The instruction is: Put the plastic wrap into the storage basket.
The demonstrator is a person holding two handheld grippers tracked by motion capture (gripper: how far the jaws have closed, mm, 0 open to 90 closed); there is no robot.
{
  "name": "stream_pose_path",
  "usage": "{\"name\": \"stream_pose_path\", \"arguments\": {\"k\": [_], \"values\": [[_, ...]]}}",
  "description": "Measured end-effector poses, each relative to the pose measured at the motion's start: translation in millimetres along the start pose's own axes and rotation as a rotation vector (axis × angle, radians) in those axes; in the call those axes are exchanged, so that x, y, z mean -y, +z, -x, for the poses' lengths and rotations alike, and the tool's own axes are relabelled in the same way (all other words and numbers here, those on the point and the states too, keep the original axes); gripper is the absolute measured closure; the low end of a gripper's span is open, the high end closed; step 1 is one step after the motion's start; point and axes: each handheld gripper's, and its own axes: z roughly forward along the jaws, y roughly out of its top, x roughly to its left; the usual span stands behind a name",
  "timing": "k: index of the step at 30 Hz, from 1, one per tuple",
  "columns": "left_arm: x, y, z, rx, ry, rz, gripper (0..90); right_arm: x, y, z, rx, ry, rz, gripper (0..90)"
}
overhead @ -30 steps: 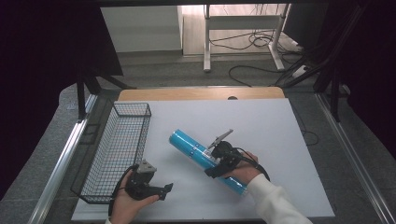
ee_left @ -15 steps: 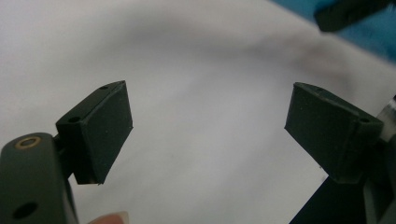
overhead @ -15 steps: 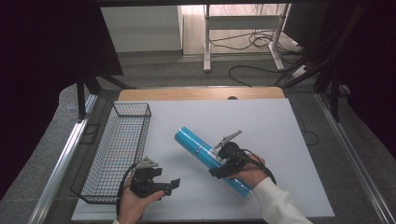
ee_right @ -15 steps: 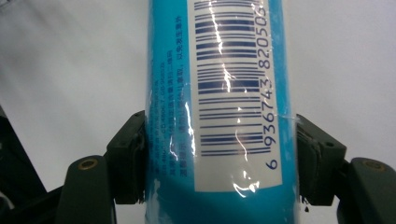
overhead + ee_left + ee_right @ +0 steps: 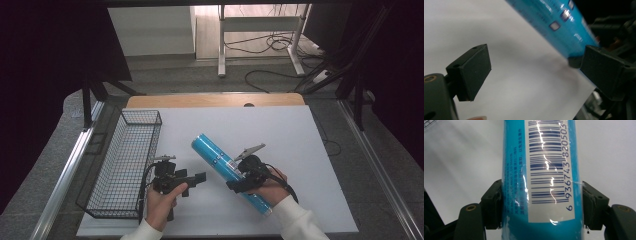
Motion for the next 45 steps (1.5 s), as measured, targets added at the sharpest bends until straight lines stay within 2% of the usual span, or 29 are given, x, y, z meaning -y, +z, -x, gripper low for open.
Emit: {"name": "stream_pose_path", "arguments": {"k": [3, 6, 8, 13, 18, 25, 29, 30, 32, 37, 42, 45], "values": [[-5.7, 4.6, 1.5, 0.013, -0.017, 0.004, 8.8, 0.6, 0.3, 0.7, 0.001, 0.015, 0.019, 32.3], [-11.3, 13.2, 1.5, 0.046, -0.054, -0.001, 8.8, 0.0, 0.1, -0.5, 0.003, 0.018, 0.034, 32.3], [-13.9, 18.3, 2.0, 0.051, -0.070, 0.000, 9.7, -1.5, -0.1, -3.6, 0.007, 0.017, 0.050, 32.3], [-18.0, 26.1, 5.4, 0.089, -0.081, 0.025, 9.9, -3.5, 0.7, -6.1, 0.007, 0.034, 0.072, 32.3], [-24.1, 37.3, 6.2, 0.125, -0.138, 0.043, 9.2, -4.9, 0.8, -9.7, 0.015, 0.057, 0.111, 32.3], [-28.7, 53.0, 16.2, 0.159, -0.141, 0.032, 9.4, -6.6, 1.4, -15.8, 0.017, 0.088, 0.164, 32.3], [-30.1, 60.0, 18.3, 0.182, -0.158, 0.029, 14.5, -8.5, 0.8, -21.1, 0.007, 0.095, 0.181, 32.3], [-30.1, 60.5, 19.2, 0.155, -0.156, 0.029, 17.0, -8.8, 0.9, -22.8, 0.011, 0.092, 0.181, 32.3], [-30.4, 60.2, 16.1, 0.183, -0.175, 0.030, 21.4, -9.6, 0.9, -25.8, 0.027, 0.085, 0.181, 32.2], [-32.7, 58.0, 11.7, 0.213, -0.205, 0.028, 25.1, -9.5, 2.1, -26.8, 0.028, 0.098, 0.186, 32.0], [-38.7, 52.7, 11.6, 0.231, -0.181, 0.025, 29.8, -11.2, 4.0, -27.8, 0.029, 0.100, 0.192, 31.8], [-41.3, 49.9, 13.3, 0.227, -0.162, 0.014, 30.5, -12.4, 4.0, -29.2, 0.028, 0.091, 0.193, 31.6]]}}
